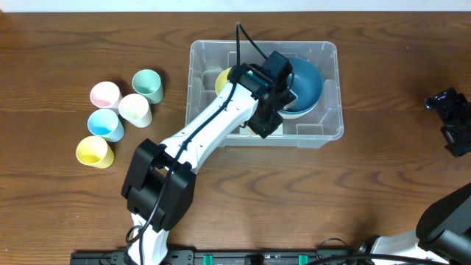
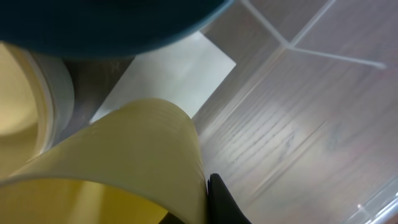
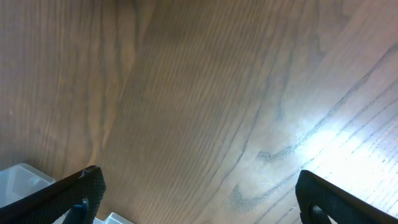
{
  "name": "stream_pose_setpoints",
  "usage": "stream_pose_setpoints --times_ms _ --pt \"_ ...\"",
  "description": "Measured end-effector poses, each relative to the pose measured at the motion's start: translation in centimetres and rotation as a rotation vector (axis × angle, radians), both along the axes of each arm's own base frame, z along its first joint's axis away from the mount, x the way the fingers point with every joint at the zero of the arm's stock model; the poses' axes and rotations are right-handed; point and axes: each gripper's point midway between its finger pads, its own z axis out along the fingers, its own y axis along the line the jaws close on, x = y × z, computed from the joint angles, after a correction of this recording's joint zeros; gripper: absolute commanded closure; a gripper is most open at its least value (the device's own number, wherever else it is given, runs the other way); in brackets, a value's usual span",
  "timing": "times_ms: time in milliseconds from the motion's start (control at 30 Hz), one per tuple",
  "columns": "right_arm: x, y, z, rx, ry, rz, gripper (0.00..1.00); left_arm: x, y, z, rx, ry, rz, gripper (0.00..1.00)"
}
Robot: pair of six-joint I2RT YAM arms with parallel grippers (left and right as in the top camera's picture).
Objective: Pack container
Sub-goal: 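Lift the yellow cup and carry it over the container with the left gripper, then lower the yellow cup into the container beside the bowls and release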
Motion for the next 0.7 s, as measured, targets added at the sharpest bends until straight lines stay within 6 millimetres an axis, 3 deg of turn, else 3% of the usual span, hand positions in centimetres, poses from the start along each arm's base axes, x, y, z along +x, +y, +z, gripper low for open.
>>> stream_pose_setpoints --times_ms 467,700 --pt "0.0 0.0 0.0 0.0 0.0 0.0 0.01 0.7 -0.8 0.1 -0.029 -0.036 -0.041 0.94" --pt "0.0 0.0 0.0 0.0 0.0 0.0 0.01 0.6 -0.9 -1.8 -0.007 -0.002 -0.048 0.94"
